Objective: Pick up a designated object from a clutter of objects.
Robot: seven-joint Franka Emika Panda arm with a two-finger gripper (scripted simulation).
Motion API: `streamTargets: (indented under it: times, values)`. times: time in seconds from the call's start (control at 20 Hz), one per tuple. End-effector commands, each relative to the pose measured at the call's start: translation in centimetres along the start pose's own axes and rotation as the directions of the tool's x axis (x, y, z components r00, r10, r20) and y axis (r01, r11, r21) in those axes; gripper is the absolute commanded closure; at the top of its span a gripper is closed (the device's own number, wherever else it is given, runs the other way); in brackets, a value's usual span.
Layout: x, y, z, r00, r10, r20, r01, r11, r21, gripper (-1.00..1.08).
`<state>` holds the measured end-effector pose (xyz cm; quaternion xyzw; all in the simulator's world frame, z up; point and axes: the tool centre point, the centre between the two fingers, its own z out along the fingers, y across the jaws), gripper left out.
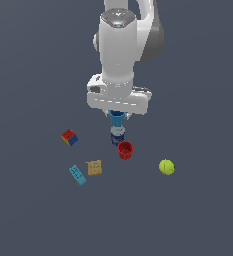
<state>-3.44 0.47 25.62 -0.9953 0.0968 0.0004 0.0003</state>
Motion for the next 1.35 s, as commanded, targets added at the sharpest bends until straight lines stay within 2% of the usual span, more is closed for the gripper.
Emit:
streamTargets:
  times: [0.0,0.7,1.0,1.3]
  values:
    - [-1.1,0.4,-2.3,1.0,0.0,-0.001,0.0,1.0,0.0,1.08]
    - [-6.1,2.5,-13.7,1.0,0.0,-0.001,0.0,1.0,0.0,1.08]
    - [-7.0,2.9,-16.2,1.0,0.0,-0.001,0.0,1.0,0.0,1.08]
    - [-7.2,3.0,-17.0,1.0,0.0,-0.001,0.0,1.0,0.0,1.08]
